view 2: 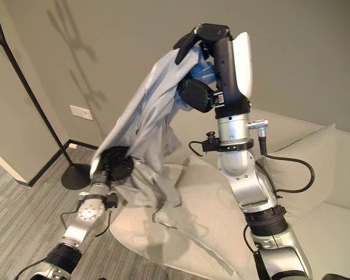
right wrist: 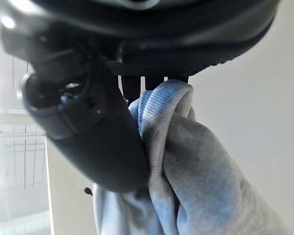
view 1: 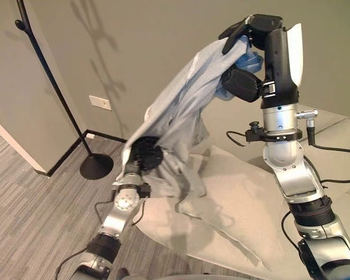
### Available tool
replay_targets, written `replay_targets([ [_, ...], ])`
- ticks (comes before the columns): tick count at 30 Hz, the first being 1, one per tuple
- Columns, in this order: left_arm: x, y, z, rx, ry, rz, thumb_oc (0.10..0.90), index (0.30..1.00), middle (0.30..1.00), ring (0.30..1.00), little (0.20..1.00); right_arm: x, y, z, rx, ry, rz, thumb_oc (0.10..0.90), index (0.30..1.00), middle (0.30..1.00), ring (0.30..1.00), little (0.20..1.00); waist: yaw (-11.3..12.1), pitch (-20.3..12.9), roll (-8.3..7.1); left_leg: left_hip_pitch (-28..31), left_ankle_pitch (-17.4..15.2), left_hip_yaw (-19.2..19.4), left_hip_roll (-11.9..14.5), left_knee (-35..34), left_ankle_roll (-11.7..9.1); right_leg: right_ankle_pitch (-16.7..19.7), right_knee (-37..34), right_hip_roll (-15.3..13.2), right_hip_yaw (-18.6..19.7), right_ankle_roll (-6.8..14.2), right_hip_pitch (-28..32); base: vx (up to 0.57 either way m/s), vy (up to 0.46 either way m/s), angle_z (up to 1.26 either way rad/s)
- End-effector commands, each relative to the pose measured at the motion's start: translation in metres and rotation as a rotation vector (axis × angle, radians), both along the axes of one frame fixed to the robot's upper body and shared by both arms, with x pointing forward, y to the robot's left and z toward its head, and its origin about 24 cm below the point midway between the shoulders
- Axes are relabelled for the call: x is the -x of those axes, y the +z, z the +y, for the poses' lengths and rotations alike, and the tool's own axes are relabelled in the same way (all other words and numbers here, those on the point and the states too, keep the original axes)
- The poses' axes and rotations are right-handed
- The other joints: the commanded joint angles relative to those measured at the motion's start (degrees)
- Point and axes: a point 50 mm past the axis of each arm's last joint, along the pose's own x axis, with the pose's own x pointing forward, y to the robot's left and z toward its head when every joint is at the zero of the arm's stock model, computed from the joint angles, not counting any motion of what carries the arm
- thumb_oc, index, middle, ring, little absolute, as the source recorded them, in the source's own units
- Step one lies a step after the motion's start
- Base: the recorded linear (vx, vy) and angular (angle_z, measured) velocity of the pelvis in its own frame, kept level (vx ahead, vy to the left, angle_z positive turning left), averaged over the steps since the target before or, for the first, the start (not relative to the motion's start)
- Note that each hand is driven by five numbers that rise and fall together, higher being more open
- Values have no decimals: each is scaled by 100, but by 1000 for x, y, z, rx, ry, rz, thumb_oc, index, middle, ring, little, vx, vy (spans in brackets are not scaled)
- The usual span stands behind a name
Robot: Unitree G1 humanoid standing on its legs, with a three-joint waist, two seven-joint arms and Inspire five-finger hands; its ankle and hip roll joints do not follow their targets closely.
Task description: Hang the clothes on the sofa on the clothes rack.
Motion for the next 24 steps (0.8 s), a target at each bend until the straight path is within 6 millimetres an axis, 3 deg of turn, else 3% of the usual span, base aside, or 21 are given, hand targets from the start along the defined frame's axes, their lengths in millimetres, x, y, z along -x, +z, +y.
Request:
replay_targets([
  [1, -7, 70, 56, -257, 270, -312, 400, 300, 300, 300, 300, 36, 62, -18, -134, 89, -342, 400, 300, 300, 300, 300, 319, -471, -135, -5, -451, -247, 184, 22, -204, -448, 33, 63, -218, -71, 54, 0, 0, 0],
  [5, 34, 86, 123, -337, 641, -386, 400, 300, 300, 300, 300, 42, 49, -31, -130, 116, -295, 400, 300, 300, 300, 300, 464, -481, -122, -8, -489, -268, 169, 32, -236, -467, 33, 47, -286, -38, 77, 25, 13, 1],
  [8, 57, 98, 147, -358, 810, -441, 400, 300, 300, 300, 300, 49, 35, -47, -149, 96, -252, 400, 300, 300, 300, 300, 529, -388, -165, -198, -384, -255, 128, 81, -284, -423, 33, -45, -524, 15, 117, -24, 45, 12],
  [9, 60, 102, 151, -361, 837, -457, 400, 300, 300, 300, 300, 51, 30, -53, -151, 74, -238, 400, 300, 300, 300, 300, 541, -348, -170, -282, -327, -79, 182, 92, -300, -399, 34, -113, -702, 37, 132, -72, 92, 57],
  [12, 65, 101, 150, -329, 849, -473, 400, 300, 300, 300, 300, 58, 7, -64, -135, 31, -129, 400, 300, 300, 300, 300, 362, -366, -142, -358, -233, 472, 381, 73, -256, -384, 51, -307, -1159, 157, 242, 8, 173, 122],
  [14, 69, 97, 144, -309, 829, -469, 400, 300, 300, 300, 300, 65, -7, -65, -151, 41, -68, 400, 300, 300, 300, 300, 296, -380, -119, -410, -189, 579, 298, 80, -178, -307, 60, -417, -1315, 205, 284, -26, 218, 91],
  [20, 65, 99, 133, -353, 753, -473, 400, 300, 300, 300, 300, 63, -43, -55, -190, 85, 117, 400, 300, 300, 300, 300, 362, -361, -306, -515, -437, 451, -273, 86, 131, -70, 302, -999, -1538, 358, 329, 9, 275, 34],
  [22, 64, 104, 134, -361, 747, -489, 400, 300, 300, 300, 300, 59, -54, -50, -235, 98, 165, 400, 300, 300, 300, 300, 380, -332, -443, -469, -649, 370, -654, 69, 348, -15, 811, -1351, -1530, 437, 215, 54, 372, 29],
  [24, 63, 107, 133, -359, 745, -501, 400, 300, 300, 300, 300, 58, -58, -48, -261, 108, 185, 400, 300, 300, 300, 300, 391, -303, -507, -426, -733, 369, -769, 63, 436, -9, 1140, -1494, -1531, 450, 152, 70, 281, 31],
])
